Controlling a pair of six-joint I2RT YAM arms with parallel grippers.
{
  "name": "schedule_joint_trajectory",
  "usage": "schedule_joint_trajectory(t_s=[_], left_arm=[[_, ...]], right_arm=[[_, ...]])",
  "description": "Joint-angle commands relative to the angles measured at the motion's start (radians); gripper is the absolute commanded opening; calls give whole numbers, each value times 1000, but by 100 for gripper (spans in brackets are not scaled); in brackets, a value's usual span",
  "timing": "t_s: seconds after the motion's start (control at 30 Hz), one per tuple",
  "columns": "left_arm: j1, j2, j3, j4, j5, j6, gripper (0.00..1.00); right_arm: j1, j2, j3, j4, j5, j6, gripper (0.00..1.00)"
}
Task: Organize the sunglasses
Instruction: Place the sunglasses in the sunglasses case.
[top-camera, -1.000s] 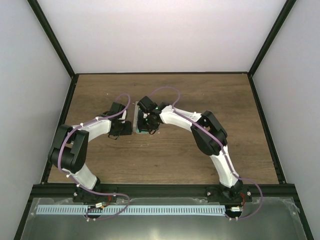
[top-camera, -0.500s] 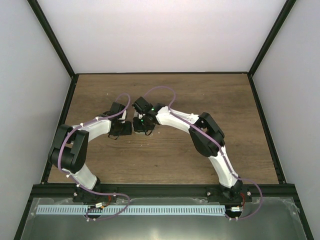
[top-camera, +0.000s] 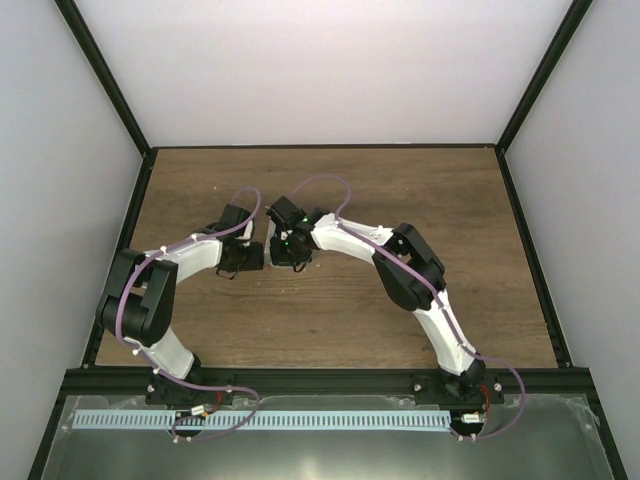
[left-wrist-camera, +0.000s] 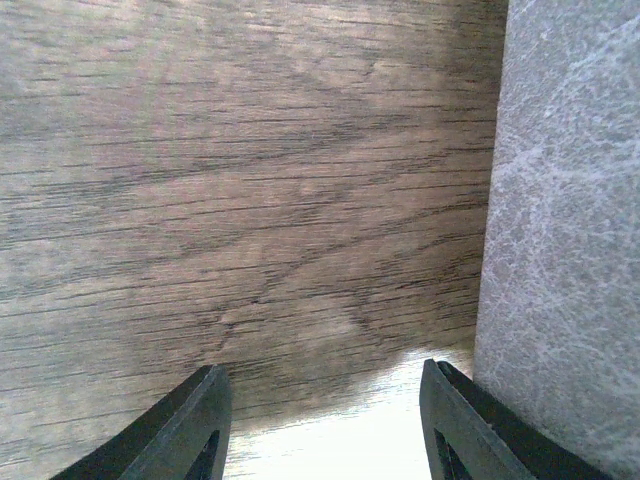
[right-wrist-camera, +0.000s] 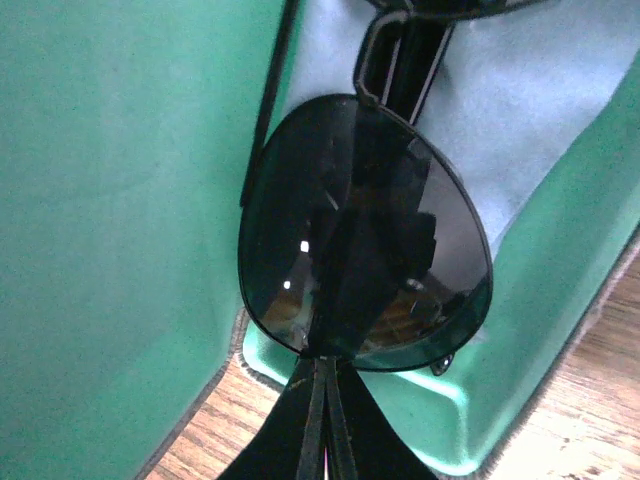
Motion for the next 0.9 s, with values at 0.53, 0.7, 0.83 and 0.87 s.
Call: schedule_joint_trajectory(t_s=[0.53,0.7,0.83,0.87], left_arm=[[2,18,-11,-28,-8,16,54],[2,2,-3,-51,-42,15,54],[3,-30,22,-74,-93,16,54],[2,-31,36,-81,-96,17,54]], right_arm=[[-29,-189,-91,18,49,4,2],[-102,-264,-210,75,54,18,1],[-159,-249,-234,120,16,10,1],[-163,-234,-227,128,9,6,1]])
